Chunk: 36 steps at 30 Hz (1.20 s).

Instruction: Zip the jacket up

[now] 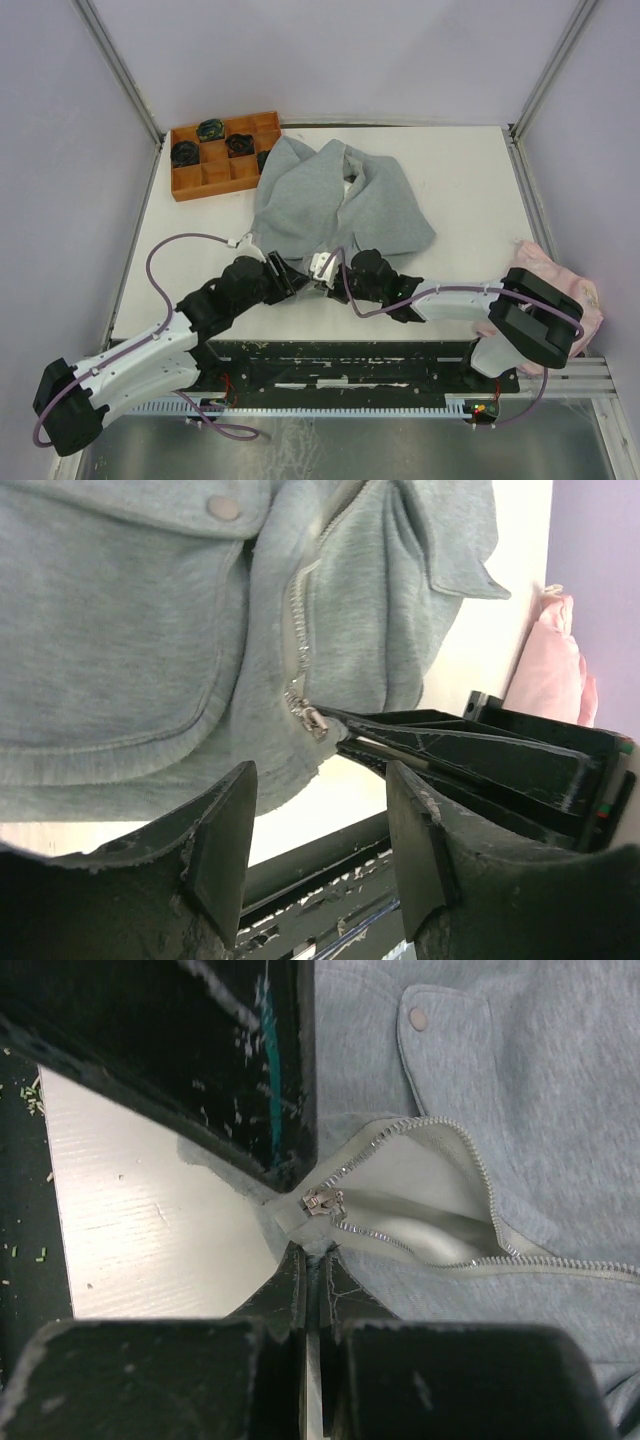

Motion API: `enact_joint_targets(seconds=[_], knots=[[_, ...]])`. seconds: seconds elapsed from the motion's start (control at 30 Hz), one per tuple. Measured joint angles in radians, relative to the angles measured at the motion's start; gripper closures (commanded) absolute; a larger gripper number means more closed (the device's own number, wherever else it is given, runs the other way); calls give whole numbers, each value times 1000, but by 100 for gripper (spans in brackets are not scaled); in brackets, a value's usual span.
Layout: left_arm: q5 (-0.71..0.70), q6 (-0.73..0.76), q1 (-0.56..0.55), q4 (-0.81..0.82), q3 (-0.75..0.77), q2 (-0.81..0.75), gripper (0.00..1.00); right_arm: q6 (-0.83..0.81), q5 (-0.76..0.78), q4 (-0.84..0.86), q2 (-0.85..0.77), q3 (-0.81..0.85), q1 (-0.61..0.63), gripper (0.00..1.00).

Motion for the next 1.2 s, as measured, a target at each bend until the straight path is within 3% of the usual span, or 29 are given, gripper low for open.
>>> enact_joint_targets(seconds=[0.3,0.67,1.03,1.2], knots=[[-4,-143,0,14,-126,-37,42,21,51,54,35,6,41,100],[-2,-240,0,154,-225,-101,46,28,85,74,66,19,69,100],[5,-265,0,211,-238,-75,72,28,116,80,94,40,97,100],[5,-275,0,228,-243,-77,96,28,127,80,107,49,103,99]])
